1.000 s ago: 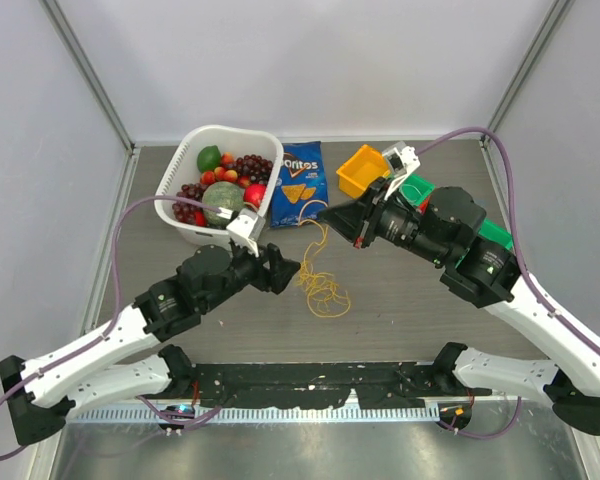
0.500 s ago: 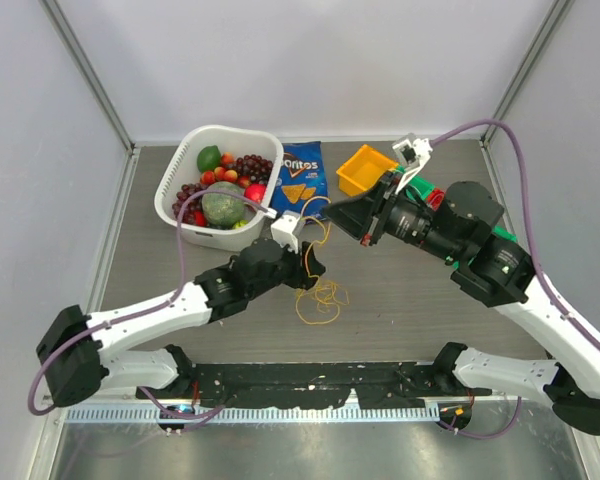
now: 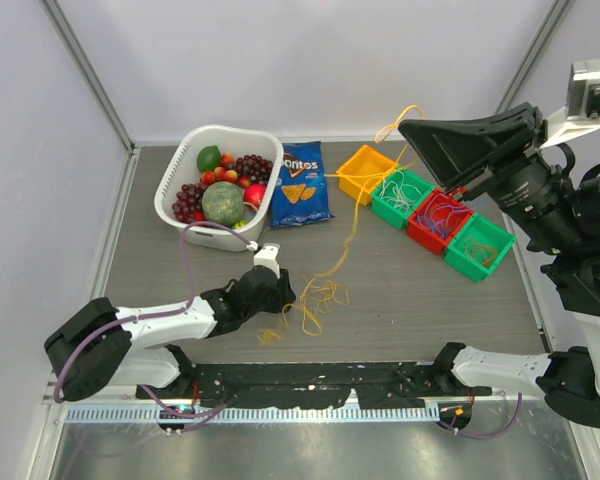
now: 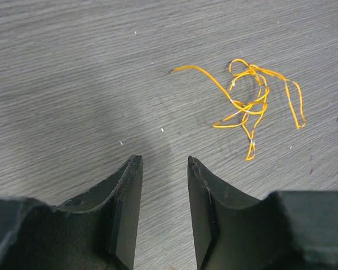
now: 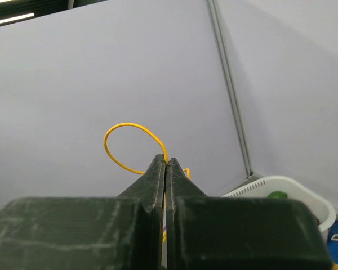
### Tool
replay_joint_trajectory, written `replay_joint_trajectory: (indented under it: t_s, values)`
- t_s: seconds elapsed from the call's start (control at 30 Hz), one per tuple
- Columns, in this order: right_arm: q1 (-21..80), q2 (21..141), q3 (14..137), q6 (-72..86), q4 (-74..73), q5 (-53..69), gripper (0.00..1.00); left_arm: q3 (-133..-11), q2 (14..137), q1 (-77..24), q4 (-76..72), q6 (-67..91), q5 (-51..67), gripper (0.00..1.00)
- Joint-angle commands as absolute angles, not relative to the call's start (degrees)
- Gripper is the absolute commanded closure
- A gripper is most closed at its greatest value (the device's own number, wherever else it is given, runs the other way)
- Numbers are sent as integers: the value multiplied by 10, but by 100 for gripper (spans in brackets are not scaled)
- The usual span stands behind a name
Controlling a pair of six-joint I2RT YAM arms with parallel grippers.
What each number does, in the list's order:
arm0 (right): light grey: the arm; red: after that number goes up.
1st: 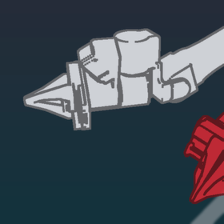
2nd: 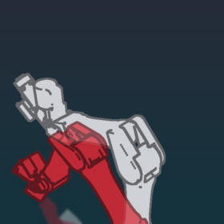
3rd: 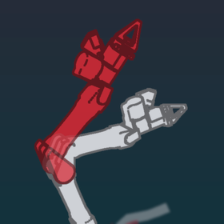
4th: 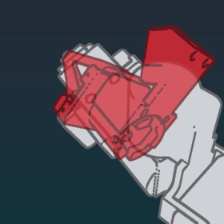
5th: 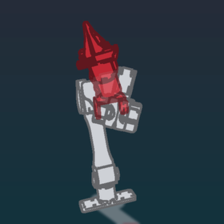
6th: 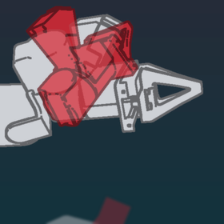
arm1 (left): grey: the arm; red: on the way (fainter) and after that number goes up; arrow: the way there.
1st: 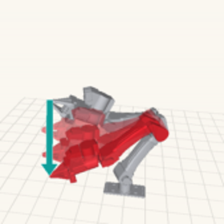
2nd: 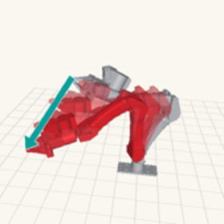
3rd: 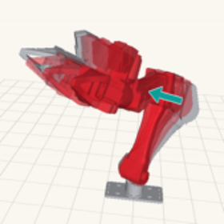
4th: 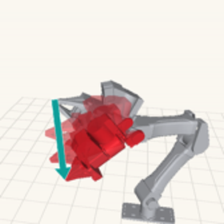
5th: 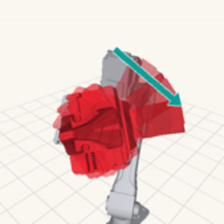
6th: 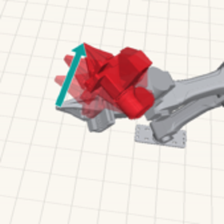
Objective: Untangle the cables
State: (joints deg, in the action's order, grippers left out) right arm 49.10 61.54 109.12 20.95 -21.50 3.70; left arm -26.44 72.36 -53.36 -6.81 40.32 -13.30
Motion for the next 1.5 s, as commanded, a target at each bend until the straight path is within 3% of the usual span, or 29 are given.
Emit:
replay_joint_trajectory:
  t_s: [0.0, 0.37, 0.47, 0.6, 0.67, 1.0, 1.2, 1.33, 1.47]
  values:
    - [492, 642, 1133, 167, -214, 2, 99, -263, 693, -532, -91, 400, -166, 60]
    - [493, 606, 1163, 96, -203, -121, 99, -251, 630, -528, -30, 365, -219, 60]
    - [492, 581, 1118, 99, -166, -113, 99, -254, 598, -528, -44, 343, -180, 48]
    - [492, 574, 1079, 97, -163, -131, 99, -265, 526, -527, -139, 307, -22, 21]
    - [492, 571, 1065, 100, -158, -127, 99, -279, 502, -527, -191, 298, 43, 14]
    - [492, 614, 1103, 127, -167, -89, 99, -416, 634, -563, -332, 212, 94, 2]
    - [493, 632, 1107, 151, -161, -65, 99, -484, 745, -583, -406, 214, 17, 5]
    - [492, 647, 1128, 164, -160, -44, 99, -508, 822, -582, -392, 200, -73, 19]
    - [492, 669, 1183, 172, -162, -40, 99, -472, 889, -582, -413, 216, -103, 41]
